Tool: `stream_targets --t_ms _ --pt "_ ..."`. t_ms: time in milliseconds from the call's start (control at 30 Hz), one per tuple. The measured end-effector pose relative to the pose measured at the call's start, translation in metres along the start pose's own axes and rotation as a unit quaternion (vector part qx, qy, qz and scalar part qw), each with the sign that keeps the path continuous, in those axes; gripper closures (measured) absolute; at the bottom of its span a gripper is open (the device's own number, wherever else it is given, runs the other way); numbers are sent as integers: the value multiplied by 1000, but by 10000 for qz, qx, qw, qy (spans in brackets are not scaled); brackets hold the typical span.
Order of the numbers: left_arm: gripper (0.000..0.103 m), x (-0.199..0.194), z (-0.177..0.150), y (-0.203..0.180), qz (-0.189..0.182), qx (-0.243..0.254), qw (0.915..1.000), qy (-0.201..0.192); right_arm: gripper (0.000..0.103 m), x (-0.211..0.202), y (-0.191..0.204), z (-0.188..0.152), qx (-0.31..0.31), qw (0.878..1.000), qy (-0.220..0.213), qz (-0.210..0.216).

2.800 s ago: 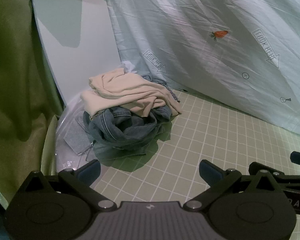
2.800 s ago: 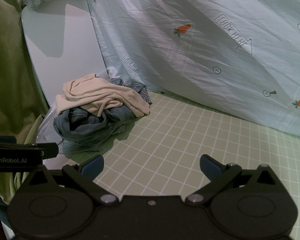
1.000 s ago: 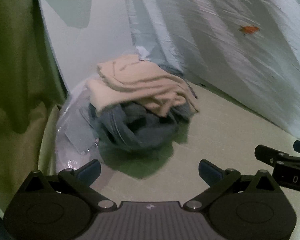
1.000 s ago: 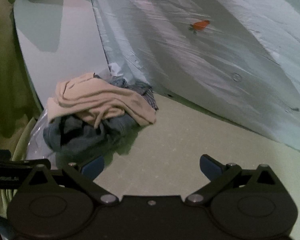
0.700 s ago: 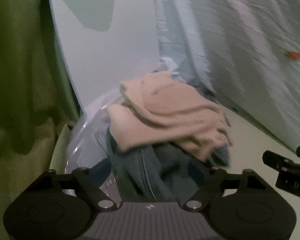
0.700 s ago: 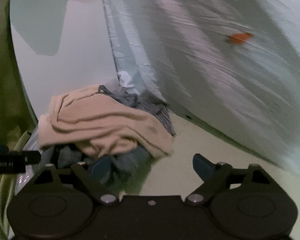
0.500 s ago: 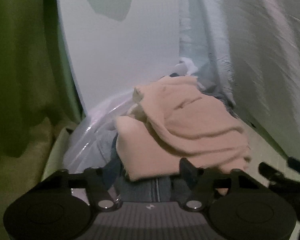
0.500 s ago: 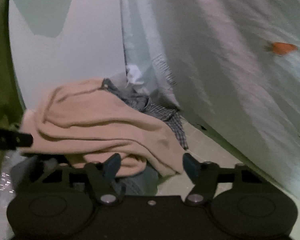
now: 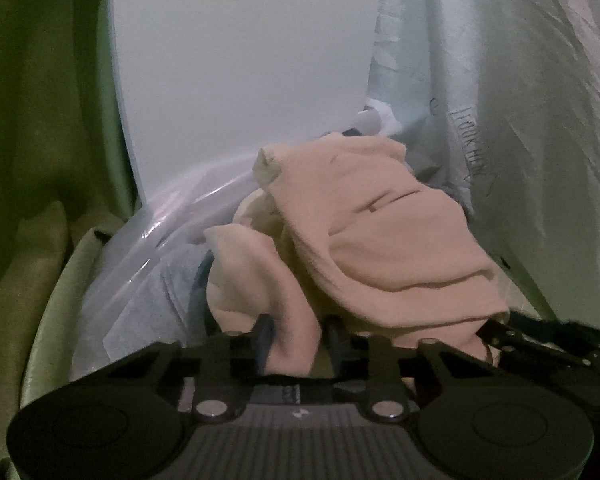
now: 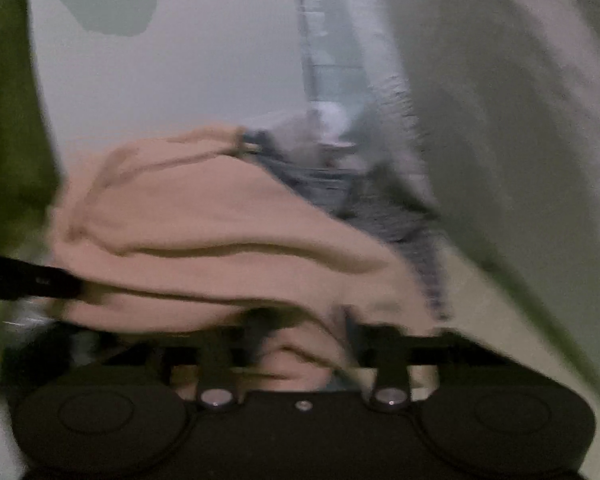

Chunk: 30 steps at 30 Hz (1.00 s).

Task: Fold clothes
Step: 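Reach both grippers into the pile and grasp the beige sweater, then lift the beige sweater with both grippers and carry it onto the table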

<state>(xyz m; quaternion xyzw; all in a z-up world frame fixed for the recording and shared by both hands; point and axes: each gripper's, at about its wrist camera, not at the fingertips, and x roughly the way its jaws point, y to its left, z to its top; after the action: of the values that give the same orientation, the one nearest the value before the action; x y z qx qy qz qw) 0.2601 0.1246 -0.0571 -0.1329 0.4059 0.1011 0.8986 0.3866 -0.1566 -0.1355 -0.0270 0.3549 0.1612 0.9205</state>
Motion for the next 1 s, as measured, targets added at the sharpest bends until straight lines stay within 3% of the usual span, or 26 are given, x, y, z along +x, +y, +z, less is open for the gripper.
stream_targets --t_ms 67,267,467,567,733,800,900,1000 --pt "87 -7 1 -4 -43 106 9999 -65 91 -11 -2 -4 57 9998 -190 -17" --pt "89 -50 0 -26 -382 493 9967 -513 95 -77 -12 -21 260 9951 -896 -313" --pt "90 -108 -26 -82 -1077 1076 9845 -874 95 -199 -17 -65 315 9811 -1627 -997" --pt "90 -129 -54 -122 -1583 1374 9746 -790 95 -260 -34 -104 564 9726 -1706 -1473" --pt "91 -151 -131 -200 -2178 1911 9564 -361 95 -346 -65 -188 1074 9552 -1489 -2321" --pt "91 -154 -172 -230 -2408 2009 9496 14 95 -371 -81 -223 1419 9471 -1282 -2578" --pt "91 -157 -240 -266 -2721 2270 9321 747 95 -413 -107 -286 1829 9346 -819 -2938" --pt "90 -160 -307 -293 -2704 2429 9205 1432 94 -443 -130 -340 2141 9274 -285 -3054"
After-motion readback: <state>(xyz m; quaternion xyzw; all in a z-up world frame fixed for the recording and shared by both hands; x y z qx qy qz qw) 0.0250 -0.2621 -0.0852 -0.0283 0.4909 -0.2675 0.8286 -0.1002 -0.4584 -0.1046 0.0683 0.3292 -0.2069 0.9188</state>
